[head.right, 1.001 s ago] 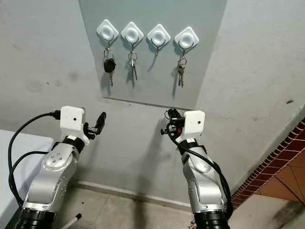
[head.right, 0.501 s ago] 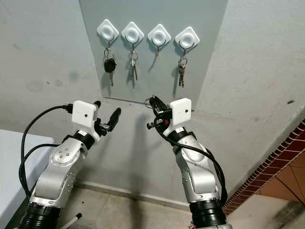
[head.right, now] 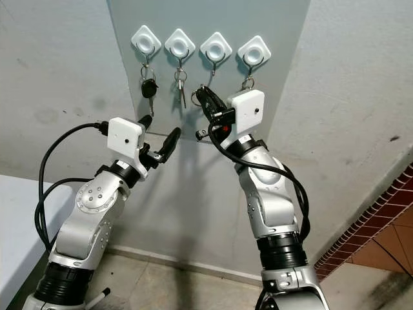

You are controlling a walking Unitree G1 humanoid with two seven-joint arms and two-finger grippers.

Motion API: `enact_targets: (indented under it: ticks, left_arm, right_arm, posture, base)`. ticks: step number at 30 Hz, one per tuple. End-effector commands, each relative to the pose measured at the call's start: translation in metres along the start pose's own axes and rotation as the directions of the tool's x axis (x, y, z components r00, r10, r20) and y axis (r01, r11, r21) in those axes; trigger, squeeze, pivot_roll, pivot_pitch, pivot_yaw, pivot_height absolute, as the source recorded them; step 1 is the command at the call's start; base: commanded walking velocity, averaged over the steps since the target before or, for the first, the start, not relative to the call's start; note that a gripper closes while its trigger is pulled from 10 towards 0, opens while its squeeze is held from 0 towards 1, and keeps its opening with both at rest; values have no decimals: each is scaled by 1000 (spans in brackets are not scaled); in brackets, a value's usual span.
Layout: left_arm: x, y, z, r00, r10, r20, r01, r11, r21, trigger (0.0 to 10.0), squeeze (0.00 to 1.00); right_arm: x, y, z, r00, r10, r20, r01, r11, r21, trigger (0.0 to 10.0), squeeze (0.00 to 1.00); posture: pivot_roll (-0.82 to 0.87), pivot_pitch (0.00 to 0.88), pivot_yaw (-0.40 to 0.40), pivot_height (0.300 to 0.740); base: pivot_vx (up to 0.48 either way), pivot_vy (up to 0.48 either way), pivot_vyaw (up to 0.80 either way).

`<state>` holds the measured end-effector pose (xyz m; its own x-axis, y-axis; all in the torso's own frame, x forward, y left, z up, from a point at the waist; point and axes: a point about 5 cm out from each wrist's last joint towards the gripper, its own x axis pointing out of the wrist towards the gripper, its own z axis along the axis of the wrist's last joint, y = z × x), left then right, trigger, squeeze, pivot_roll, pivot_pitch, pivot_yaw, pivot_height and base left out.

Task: Hang keys on a hook

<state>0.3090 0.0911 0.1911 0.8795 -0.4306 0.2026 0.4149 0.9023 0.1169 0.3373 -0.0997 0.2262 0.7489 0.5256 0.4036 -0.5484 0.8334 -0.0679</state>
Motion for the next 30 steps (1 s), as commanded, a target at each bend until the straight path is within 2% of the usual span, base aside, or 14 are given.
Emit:
enact_targets:
  ticks: [1, 11, 23, 28, 30]
  left_arm:
    - [3, -2, 8, 999, -25, 20, 25, 1000, 6, 10000, 0]
    - [2, -4, 7, 1000, -20, 20, 20, 1000, -8, 10000, 0]
    - [2, -4, 7, 1000, -12, 19, 12, 1000, -11, 10000, 0]
    - [0, -3, 6, 1000, 2, 14, -2, 1000, -15, 10000, 0]
    - [0, -3, 6, 1000, 3, 14, -3, 1000, -15, 10000, 0]
  right_arm:
    - [7, -7, 13, 999, 7, 47, -7, 1000, -13, 10000, 0]
    - [14, -12, 26, 996, 27, 88, -26, 1000, -10, 10000, 0]
    - [18, -7, 24, 995, 54, 84, -57, 998, 24, 10000, 0]
    - [15, -7, 15, 998, 18, 65, -28, 988, 154, 10000, 0]
    - [14, -7, 13, 998, 17, 62, -28, 984, 174, 10000, 0]
  posture:
    - [-123, 0, -6, 740]
    - [-115, 0, -18, 740]
    - [-107, 0, -25, 740]
    - [-102, 0, -32, 740]
    - [-102, 0, -32, 740]
  base:
    - [0, 0, 0]
    - [0, 0, 0]
    - [0, 0, 0]
    - [0, 0, 0]
    - [0, 0, 0]
